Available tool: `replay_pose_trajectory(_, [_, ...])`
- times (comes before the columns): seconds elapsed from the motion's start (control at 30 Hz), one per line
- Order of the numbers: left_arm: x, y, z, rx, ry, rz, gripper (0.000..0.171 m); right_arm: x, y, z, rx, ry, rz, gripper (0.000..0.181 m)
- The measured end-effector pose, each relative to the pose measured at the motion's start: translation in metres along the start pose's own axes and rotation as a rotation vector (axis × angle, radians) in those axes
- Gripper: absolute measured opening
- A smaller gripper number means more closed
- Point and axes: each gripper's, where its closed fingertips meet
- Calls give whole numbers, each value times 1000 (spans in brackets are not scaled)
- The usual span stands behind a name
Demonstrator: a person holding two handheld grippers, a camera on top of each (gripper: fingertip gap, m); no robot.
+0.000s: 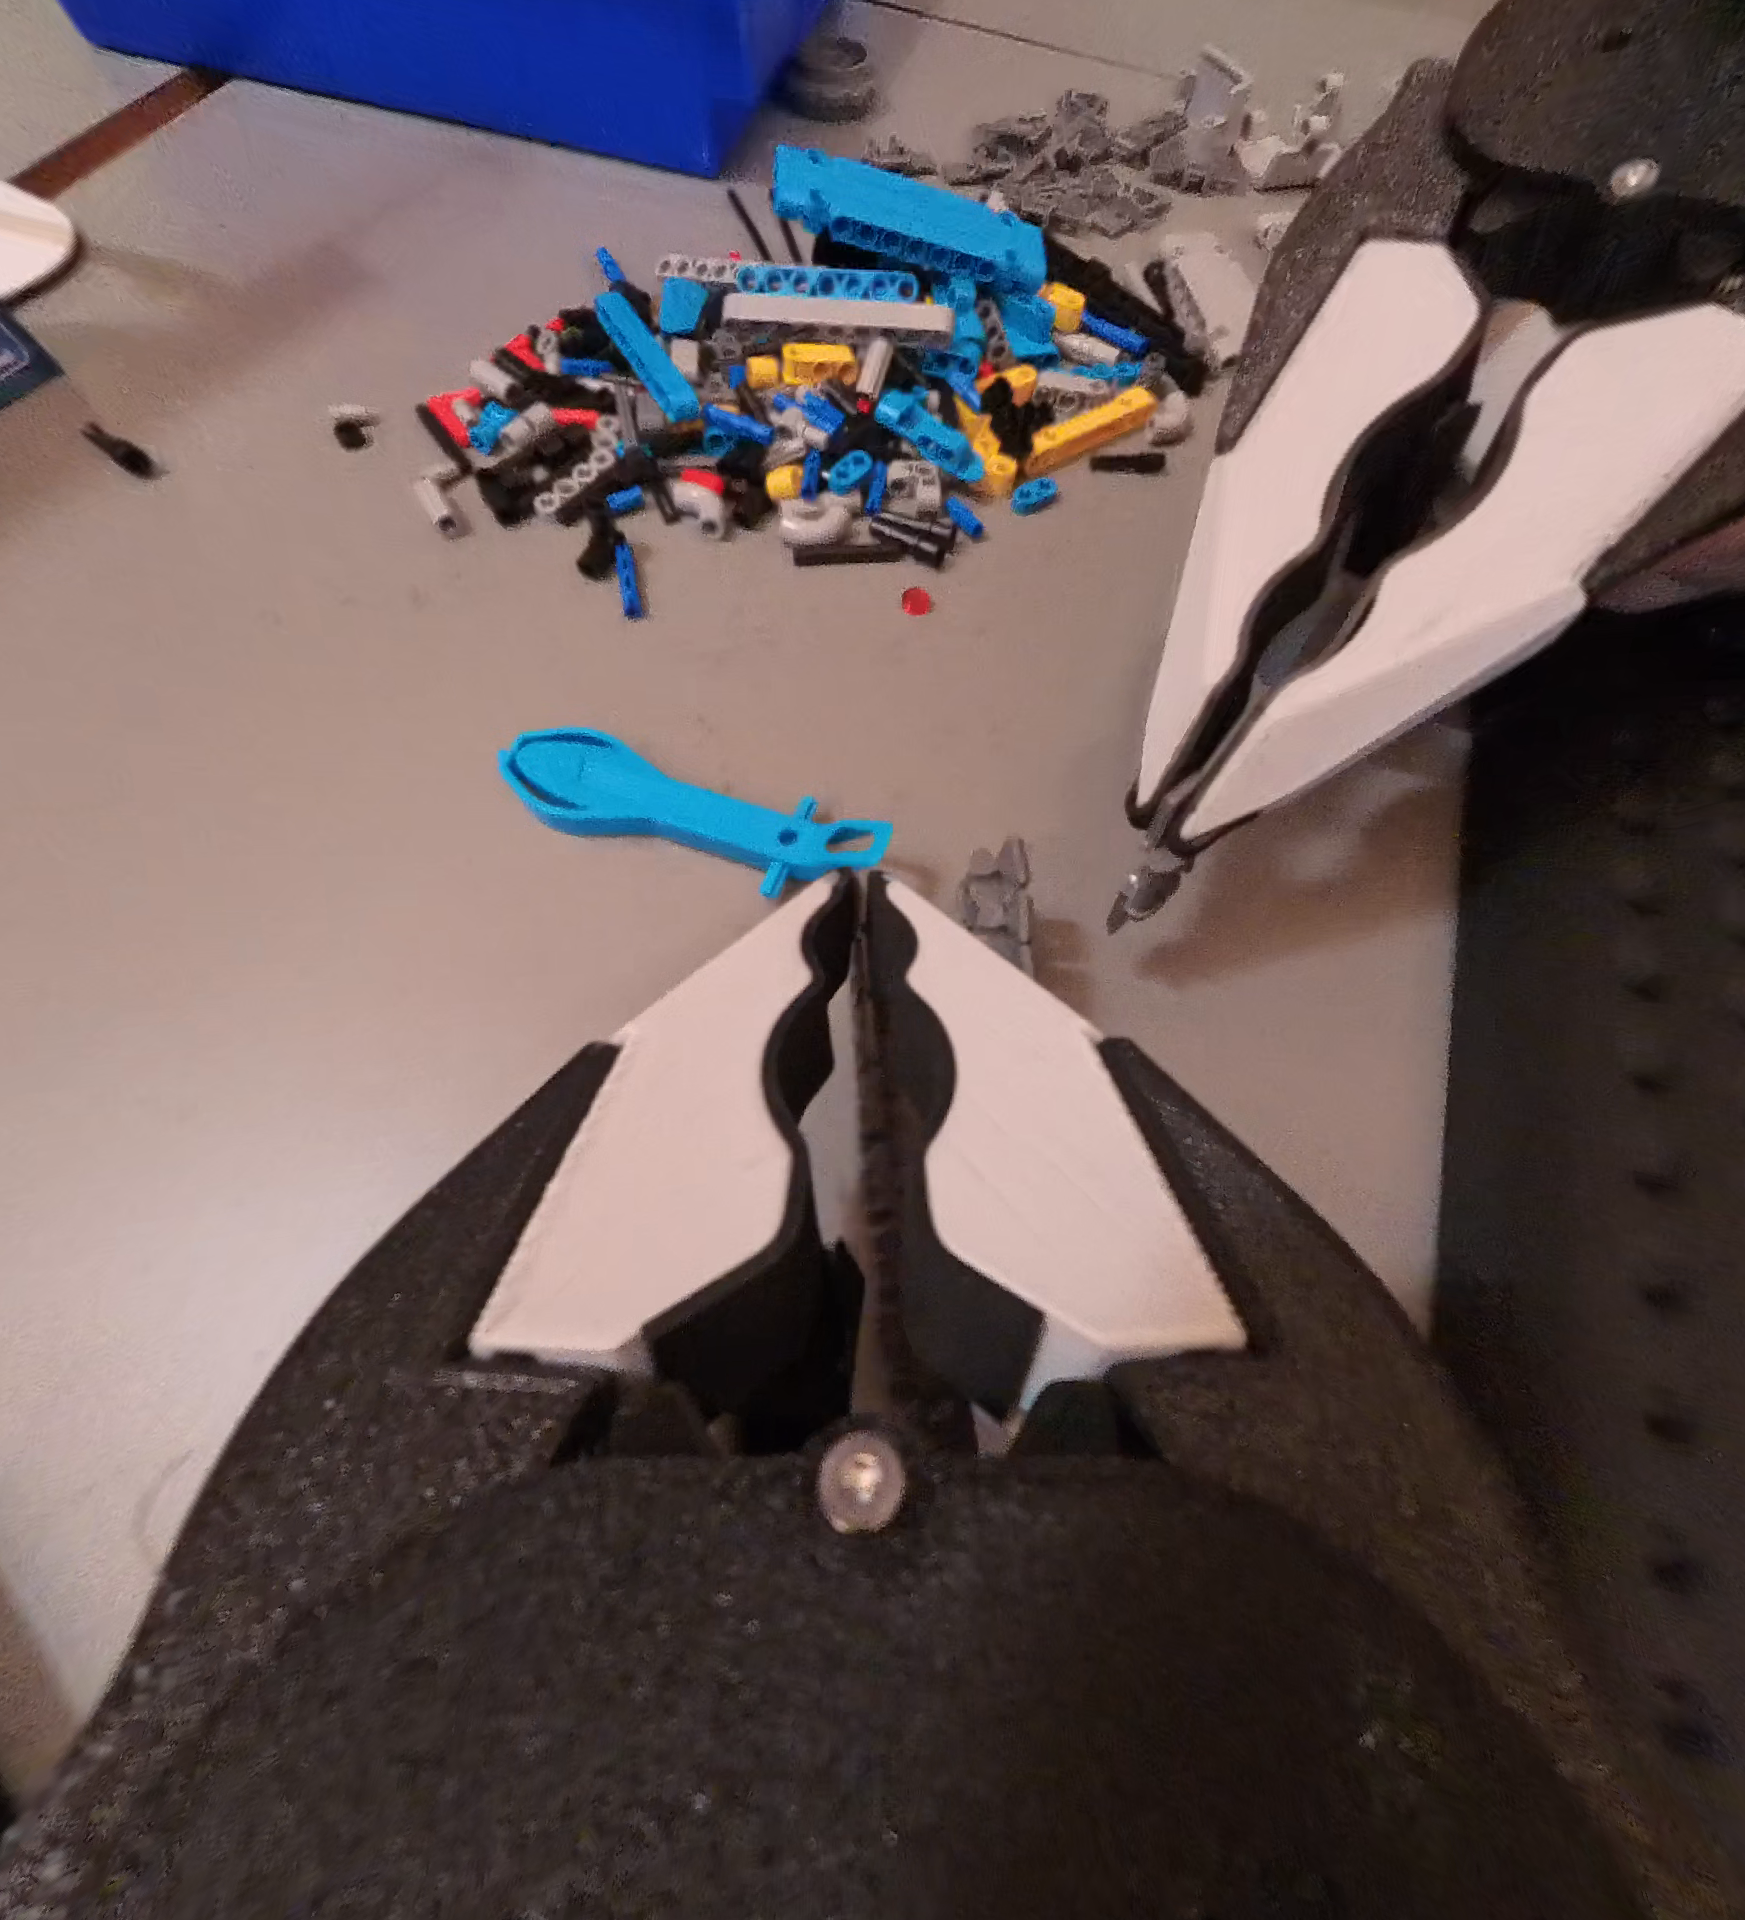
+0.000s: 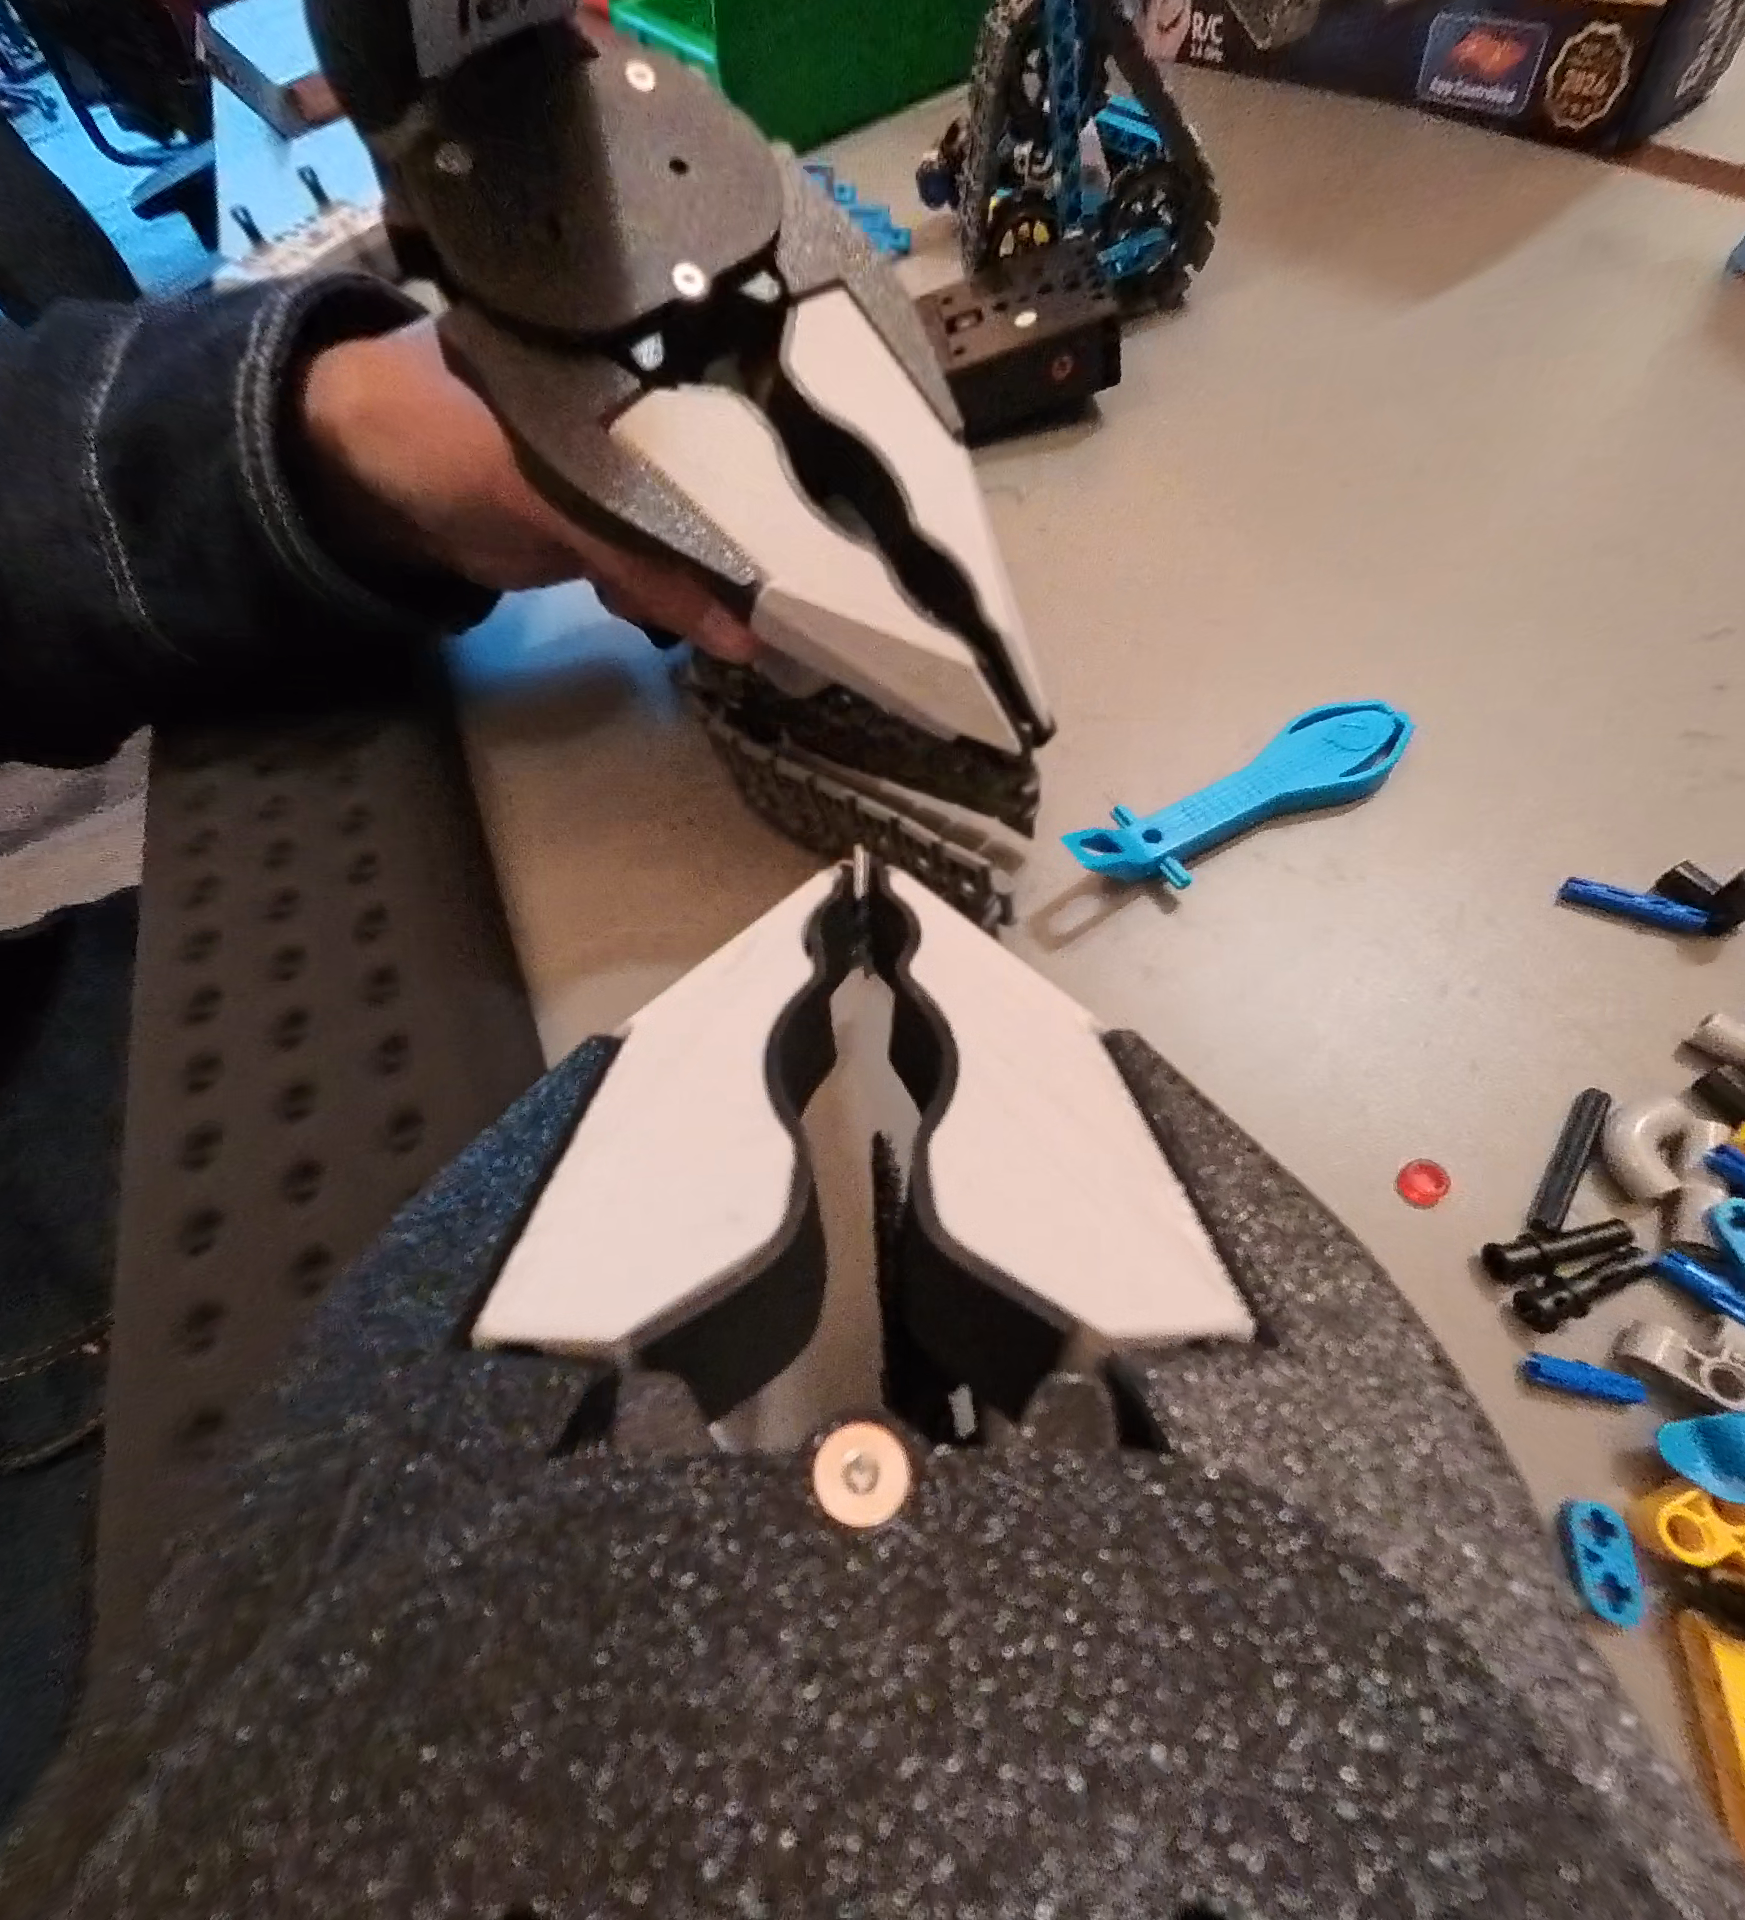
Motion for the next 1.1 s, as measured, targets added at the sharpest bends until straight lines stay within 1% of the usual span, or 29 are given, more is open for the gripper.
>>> replay_pose_trajectory(0.1, [6,3,0,3,-8,40,0,6,-8,-3,-13,-13,29,1])
replay_pose_trajectory(0.13, [10,2,1,20,-11,66,0,13,-18,-6,-23,-33,63,1])
replay_pose_trajectory(0.17, [13,-2,1,40,-17,107,1,27,-37,-9,-25,-48,142,1])
replay_pose_trajectory(0.2, [15,-3,0,59,-24,131,1,47,-61,-12,-34,-62,245,1])
replay_pose_trajectory(0.27, [16,7,-3,76,-45,88,1,105,-116,-12,-107,-71,466,1])
replay_pose_trajectory(0.33, [15,15,0,71,-32,54,2,170,-168,6,-221,-3,658,2])
replay_pose_trajectory(0.37, [14,17,2,69,-23,40,1,205,-192,18,-259,32,776,1])
replay_pose_trajectory(0.4, [13,19,4,67,-14,33,1,233,-210,30,-293,54,864,1])
replay_pose_trajectory(0.43, [12,19,6,66,-6,31,1,250,-222,43,-349,73,878,1])
replay_pose_trajectory(0.47, [11,19,8,66,1,35,1,256,-229,55,-419,92,858,1])
replay_pose_trajectory(0.5, [10,18,9,66,5,44,2,260,-235,64,-457,103,842,1])
replay_pose_trajectory(0.53, [10,17,10,62,7,50,2,261,-239,69,-454,114,830,2])
replay_pose_trajectory(0.6, [10,17,9,53,-1,45,2,265,-245,71,-401,116,851,6])
replay_pose_trajectory(0.7, [13,17,6,63,-28,51,10,274,-244,67,-360,113,882,19])
replay_pose_trajectory(0.73, [16,19,4,75,-43,41,13,279,-240,62,-345,89,901,19])
replay_pose_trajectory(0.77, [18,22,2,87,-59,27,15,282,-234,50,-315,40,914,19])
replay_pose_trajectory(0.83, [24,25,0,102,-90,11,19,278,-207,10,-201,-132,892,20])
replay_pose_trajectory(0.87, [26,27,0,107,-101,-5,19,267,-186,-11,-133,-228,834,22])
replay_pose_trajectory(0.9, [28,29,0,111,-110,-24,18,250,-162,-35,-40,-321,748,28])
replay_pose_trajectory(0.93, [29,31,0,111,-117,-42,19,231,-142,-54,40,-371,679,34])
replay_pose_trajectory(0.97, [31,33,-1,108,-125,-59,19,214,-126,-61,103,-379,641,36])
replay_pose_trajectory(1.0, [32,34,-3,106,-132,-70,19,197,-114,-67,132,-397,617,44])
replay_pose_trajectory(1.03, [32,35,-3,107,-132,-75,19,177,-102,-70,155,-408,580,46])
replay_pose_trajectory(1.07, [32,36,-3,109,-129,-77,19,155,-90,-71,165,-398,521,43])
replay_pose_trajectory(1.1, [33,37,-4,108,-128,-81,19,131,-80,-67,148,-359,453,41])
Point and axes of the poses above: each gripper's, where its closed fingertips meet, x back along the fingers, z out of its underside, y = z × x across the jaws, and after that the axes turned 4 degrees about -y, right-handed
